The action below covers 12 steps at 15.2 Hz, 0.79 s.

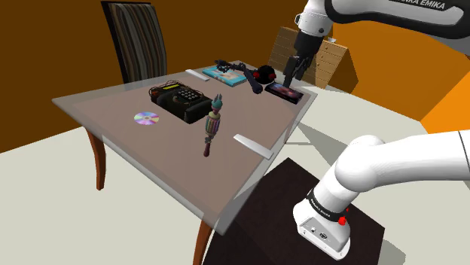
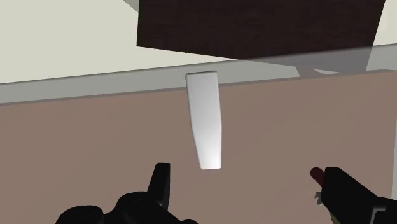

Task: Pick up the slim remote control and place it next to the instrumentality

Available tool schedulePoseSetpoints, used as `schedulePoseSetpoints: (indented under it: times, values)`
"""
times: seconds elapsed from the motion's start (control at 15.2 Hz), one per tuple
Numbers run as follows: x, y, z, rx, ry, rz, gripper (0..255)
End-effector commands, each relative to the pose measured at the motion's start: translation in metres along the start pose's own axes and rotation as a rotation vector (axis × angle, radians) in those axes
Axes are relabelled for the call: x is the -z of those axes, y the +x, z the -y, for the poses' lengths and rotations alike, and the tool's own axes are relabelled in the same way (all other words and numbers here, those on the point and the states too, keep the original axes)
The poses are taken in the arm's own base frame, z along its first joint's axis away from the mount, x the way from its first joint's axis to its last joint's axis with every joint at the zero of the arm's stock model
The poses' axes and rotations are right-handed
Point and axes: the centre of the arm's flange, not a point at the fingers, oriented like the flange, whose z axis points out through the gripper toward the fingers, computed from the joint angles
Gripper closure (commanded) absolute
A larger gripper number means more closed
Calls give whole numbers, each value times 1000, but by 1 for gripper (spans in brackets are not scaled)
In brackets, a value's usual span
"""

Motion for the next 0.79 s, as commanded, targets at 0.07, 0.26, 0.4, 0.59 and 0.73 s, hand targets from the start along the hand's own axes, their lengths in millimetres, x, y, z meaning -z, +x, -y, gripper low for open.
schedulePoseSetpoints:
  times: [0.07, 0.26, 0.4, 0.59, 0.73]
  values:
    - [-13, 3, -2, 6, 5, 0, 0]
    - [-52, 11, -7, 22, 21, 1, 0]
    - [-77, 17, -11, 33, 31, 1, 0]
    - [-116, 25, -15, 50, 47, 2, 0]
    - [-142, 31, -17, 61, 57, 3, 0]
